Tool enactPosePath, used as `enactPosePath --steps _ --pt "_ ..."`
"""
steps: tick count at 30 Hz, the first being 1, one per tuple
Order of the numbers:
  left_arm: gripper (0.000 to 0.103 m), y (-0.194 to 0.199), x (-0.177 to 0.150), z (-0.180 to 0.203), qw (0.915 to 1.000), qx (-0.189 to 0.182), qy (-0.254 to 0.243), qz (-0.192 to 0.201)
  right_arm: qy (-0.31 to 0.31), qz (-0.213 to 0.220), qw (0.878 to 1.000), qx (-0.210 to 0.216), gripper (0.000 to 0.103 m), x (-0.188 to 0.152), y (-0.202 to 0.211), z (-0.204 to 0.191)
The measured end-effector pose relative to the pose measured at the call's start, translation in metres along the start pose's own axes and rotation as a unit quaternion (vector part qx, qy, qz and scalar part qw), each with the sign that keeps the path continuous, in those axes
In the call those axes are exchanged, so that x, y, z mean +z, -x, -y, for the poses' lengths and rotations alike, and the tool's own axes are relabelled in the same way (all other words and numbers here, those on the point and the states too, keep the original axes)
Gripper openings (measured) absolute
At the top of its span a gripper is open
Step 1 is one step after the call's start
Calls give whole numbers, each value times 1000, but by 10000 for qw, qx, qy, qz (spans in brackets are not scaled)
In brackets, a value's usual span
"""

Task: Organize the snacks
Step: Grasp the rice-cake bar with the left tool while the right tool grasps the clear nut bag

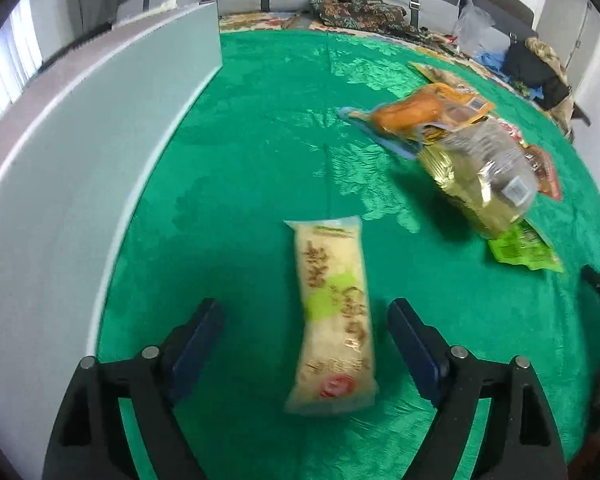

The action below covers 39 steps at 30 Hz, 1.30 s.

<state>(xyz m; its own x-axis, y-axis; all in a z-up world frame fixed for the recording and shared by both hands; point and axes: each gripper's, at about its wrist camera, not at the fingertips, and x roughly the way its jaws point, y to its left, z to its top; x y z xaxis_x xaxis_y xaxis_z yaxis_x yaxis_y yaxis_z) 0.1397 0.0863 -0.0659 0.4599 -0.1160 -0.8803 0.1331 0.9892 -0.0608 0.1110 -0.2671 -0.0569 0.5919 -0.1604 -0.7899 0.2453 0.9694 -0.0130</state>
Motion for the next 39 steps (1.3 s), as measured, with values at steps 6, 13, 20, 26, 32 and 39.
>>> enactPosePath --steps 6,13,20,26,32,39 --pt "103 -7 -6 -2 9993 128 -124 332 -1 0 10000 1 82 0 0 0" --pt "103 -5 -10 -1 9982 171 -139 560 -1 0 10000 0 82 0 0 0" --pt "103 -5 -11 0 9981 170 -132 584 -1 0 10000 1 82 0 0 0" --pt "103 -5 -11 0 9981 170 -133 584 -1 0 10000 1 82 0 0 0" --pt "103 -5 -11 0 9980 169 -134 587 -1 0 10000 1 82 0 0 0" --pt "103 -6 -11 -1 9980 167 -133 588 -2 0 10000 3 82 0 0 0"
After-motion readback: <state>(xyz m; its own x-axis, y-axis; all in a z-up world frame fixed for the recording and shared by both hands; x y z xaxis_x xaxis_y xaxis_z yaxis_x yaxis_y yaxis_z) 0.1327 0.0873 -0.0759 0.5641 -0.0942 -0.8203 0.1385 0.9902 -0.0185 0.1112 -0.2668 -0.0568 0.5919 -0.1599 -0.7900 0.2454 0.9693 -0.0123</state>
